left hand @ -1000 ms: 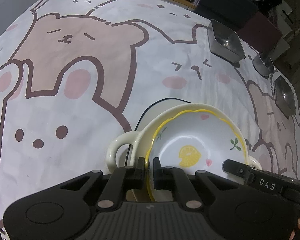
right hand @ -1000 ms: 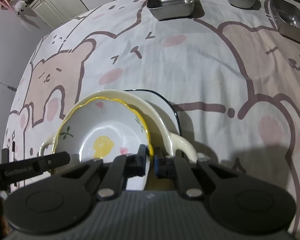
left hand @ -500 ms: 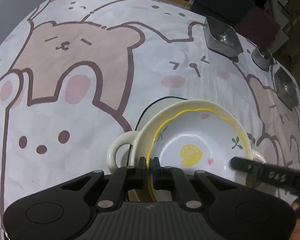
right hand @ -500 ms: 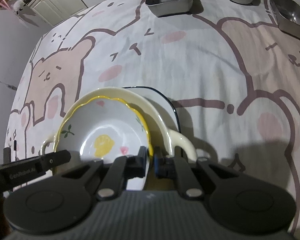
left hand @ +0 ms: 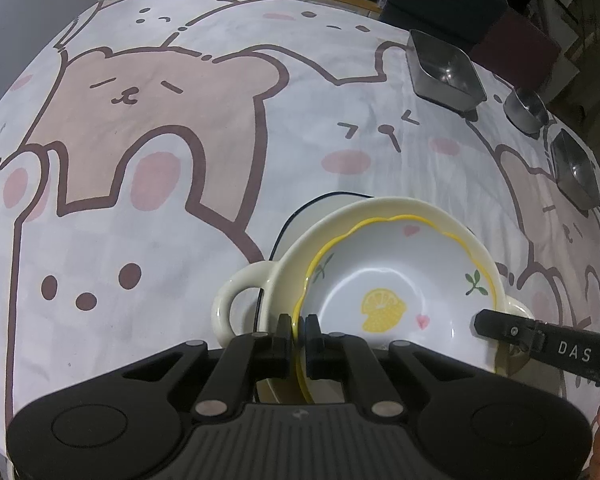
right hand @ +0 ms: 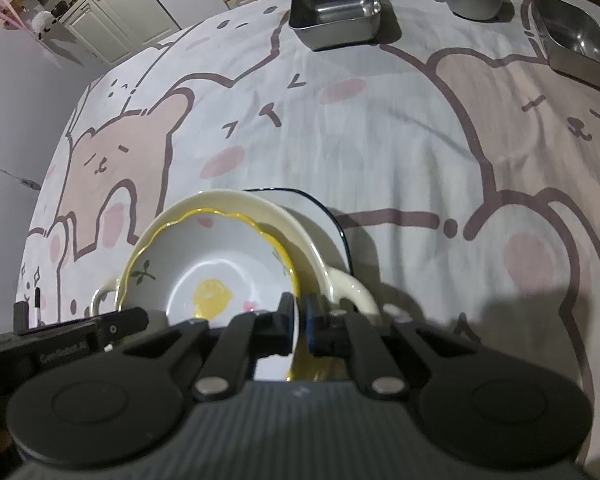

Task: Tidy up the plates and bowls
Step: 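Lower the floral bowl into the cream bowl with both grippers, then open both grippers to release the floral bowl rim, then reach both grippers to the rim of a rectangular steel tray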

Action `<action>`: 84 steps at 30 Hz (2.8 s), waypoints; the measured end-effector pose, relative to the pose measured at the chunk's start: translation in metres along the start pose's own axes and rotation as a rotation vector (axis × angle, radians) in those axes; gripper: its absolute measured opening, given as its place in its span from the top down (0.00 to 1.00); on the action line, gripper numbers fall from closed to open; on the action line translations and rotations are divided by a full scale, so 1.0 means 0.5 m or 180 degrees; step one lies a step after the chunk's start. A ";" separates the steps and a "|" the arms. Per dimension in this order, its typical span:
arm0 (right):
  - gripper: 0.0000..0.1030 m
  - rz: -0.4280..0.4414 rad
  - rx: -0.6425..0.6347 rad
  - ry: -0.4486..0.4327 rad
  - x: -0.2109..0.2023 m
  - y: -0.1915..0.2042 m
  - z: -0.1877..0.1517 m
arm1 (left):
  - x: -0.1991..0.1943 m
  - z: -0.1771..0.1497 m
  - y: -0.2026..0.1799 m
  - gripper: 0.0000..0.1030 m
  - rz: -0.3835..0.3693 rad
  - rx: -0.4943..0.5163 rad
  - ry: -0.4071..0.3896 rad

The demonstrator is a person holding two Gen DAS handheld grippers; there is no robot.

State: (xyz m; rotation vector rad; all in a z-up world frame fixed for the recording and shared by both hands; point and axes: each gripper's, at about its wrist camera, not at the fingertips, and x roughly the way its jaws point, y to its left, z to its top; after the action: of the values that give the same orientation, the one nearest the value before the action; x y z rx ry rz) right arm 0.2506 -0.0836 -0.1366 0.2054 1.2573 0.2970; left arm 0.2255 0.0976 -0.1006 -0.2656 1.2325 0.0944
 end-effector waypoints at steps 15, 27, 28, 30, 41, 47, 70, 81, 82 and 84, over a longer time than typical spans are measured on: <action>0.93 -0.0040 0.0020 0.0021 0.000 0.000 -0.004 | 0.000 -0.004 -0.007 0.93 0.0003 0.0064 0.0049; 0.93 -0.0026 0.0002 -0.0006 -0.014 -0.002 -0.015 | -0.025 -0.012 -0.006 0.93 0.0002 0.0058 -0.0021; 0.93 -0.0021 0.0004 -0.0005 -0.015 -0.002 -0.015 | -0.027 -0.013 -0.006 0.92 0.0007 0.0063 -0.0028; 0.93 -0.0019 -0.0005 0.0002 -0.016 -0.001 -0.016 | -0.031 -0.013 -0.006 0.92 0.0003 0.0063 -0.0034; 0.82 0.0048 -0.0057 -0.0102 -0.044 -0.004 -0.024 | -0.063 -0.020 -0.006 0.50 -0.0024 0.0103 -0.0151; 0.41 0.0139 -0.0178 -0.0225 -0.087 -0.002 -0.031 | -0.099 -0.025 -0.018 0.15 -0.0112 0.0206 -0.0329; 0.00 -0.0251 0.0168 -0.1369 -0.194 -0.158 0.058 | -0.095 0.093 -0.127 0.00 -0.0362 0.0208 -0.1190; 0.00 0.0002 0.0825 -0.1321 -0.051 -0.169 0.212 | -0.004 0.228 -0.153 0.00 -0.0345 0.0205 -0.1440; 0.00 0.0010 0.0857 -0.1313 -0.042 -0.172 0.218 | 0.003 0.244 -0.152 0.00 -0.0408 0.0172 -0.1462; 0.00 0.0027 0.0952 -0.1305 -0.021 -0.181 0.237 | 0.021 0.273 -0.151 0.00 -0.0553 0.0030 -0.1464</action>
State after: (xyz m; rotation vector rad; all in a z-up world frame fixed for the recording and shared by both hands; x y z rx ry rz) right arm 0.3703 -0.1715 -0.1201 0.5023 0.8886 0.0653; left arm 0.3706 0.0581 -0.0573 -0.3210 0.7499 -0.0021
